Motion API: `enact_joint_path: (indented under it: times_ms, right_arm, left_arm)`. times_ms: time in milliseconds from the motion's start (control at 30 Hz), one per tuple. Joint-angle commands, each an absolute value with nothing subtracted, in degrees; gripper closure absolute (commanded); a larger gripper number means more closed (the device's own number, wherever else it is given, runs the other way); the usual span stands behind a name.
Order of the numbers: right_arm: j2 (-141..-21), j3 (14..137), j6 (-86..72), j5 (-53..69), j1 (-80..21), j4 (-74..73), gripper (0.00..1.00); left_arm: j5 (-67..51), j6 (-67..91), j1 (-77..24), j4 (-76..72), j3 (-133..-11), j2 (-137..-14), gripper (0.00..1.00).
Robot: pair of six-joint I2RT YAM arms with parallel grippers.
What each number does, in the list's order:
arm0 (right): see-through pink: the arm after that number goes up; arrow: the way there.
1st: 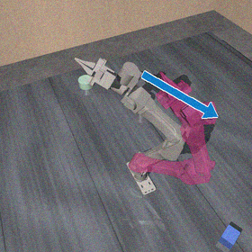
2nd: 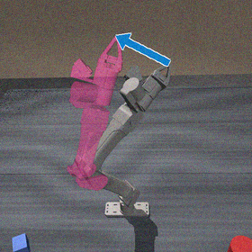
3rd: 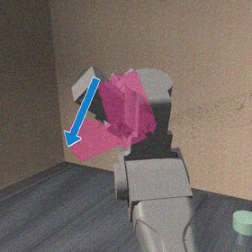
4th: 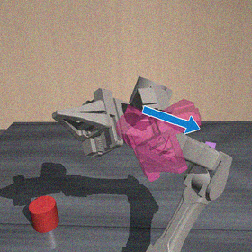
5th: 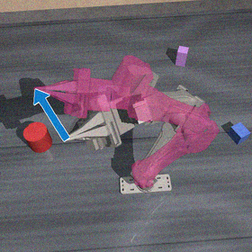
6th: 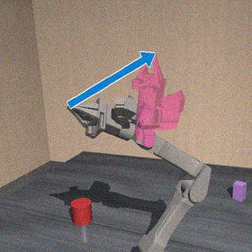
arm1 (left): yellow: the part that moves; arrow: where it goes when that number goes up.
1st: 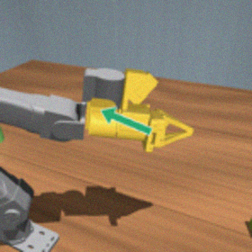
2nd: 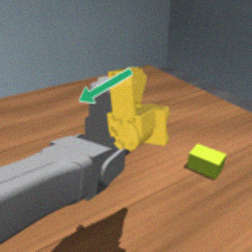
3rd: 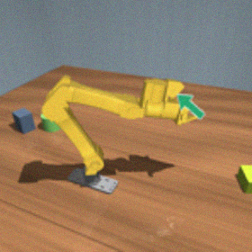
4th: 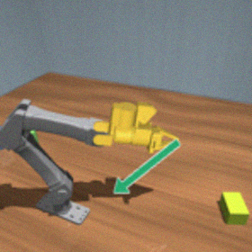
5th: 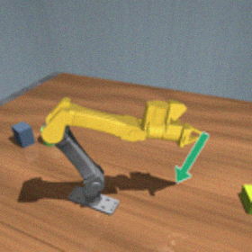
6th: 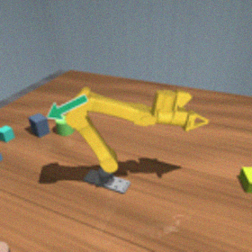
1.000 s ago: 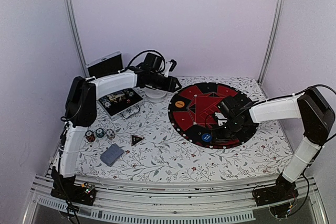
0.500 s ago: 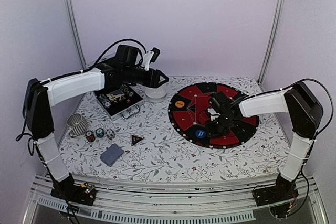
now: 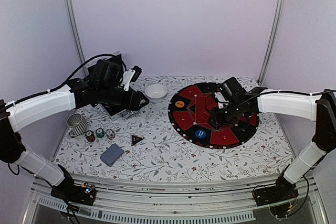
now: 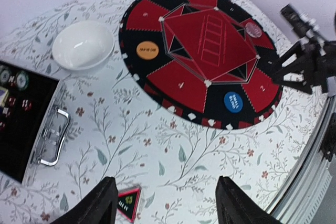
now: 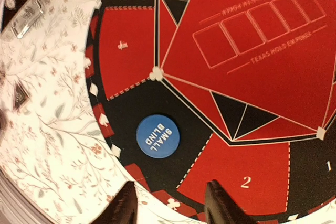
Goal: Distribute texas hold em gaming equipment
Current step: Move the small blind button to position 3, then pick up the poker chip from the pile of poker chips.
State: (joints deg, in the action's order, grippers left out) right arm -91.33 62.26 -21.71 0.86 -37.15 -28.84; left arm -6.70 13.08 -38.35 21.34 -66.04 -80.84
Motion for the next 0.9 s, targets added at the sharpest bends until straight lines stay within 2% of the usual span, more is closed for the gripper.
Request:
enact_joint_path:
  times_ms: [0,100,200,300,367,700,867]
  right_arm:
    - [-84.5,62.2,-20.1,-3.9,-37.5,-28.9,0.44]
    - [-82.1,61.9,-19.1,-4.3,-37.5,-28.0,0.31]
    - [-81.2,61.3,-18.5,-4.6,-37.5,-27.2,0.20]
    - [-81.6,60.5,-18.2,-3.9,-37.5,-26.5,0.09]
    - [-82.0,59.7,-17.9,-3.5,-37.4,-26.0,0.05]
    - [-82.5,57.0,-17.1,-2.3,-37.5,-23.7,0.04]
    - [-81.6,55.4,-16.5,-2.3,-37.5,-23.3,0.04]
  left_arm:
    - [0.2,16.5,-39.1,34.8,-63.4,-75.7,0.32]
    - [2.4,19.6,-39.2,39.1,-61.3,-72.7,0.24]
    - [3.2,23.2,-39.2,43.2,-58.3,-71.3,0.03]
    - [0.7,25.5,-39.7,46.3,-55.7,-70.9,0.02]
    - [1.4,25.8,-40.6,48.5,-54.7,-70.9,0.02]
    - [7.1,28.3,-39.7,45.2,-49.1,-71.9,0.02]
    - [7.6,28.0,-35.2,42.1,-49.0,-73.6,0.02]
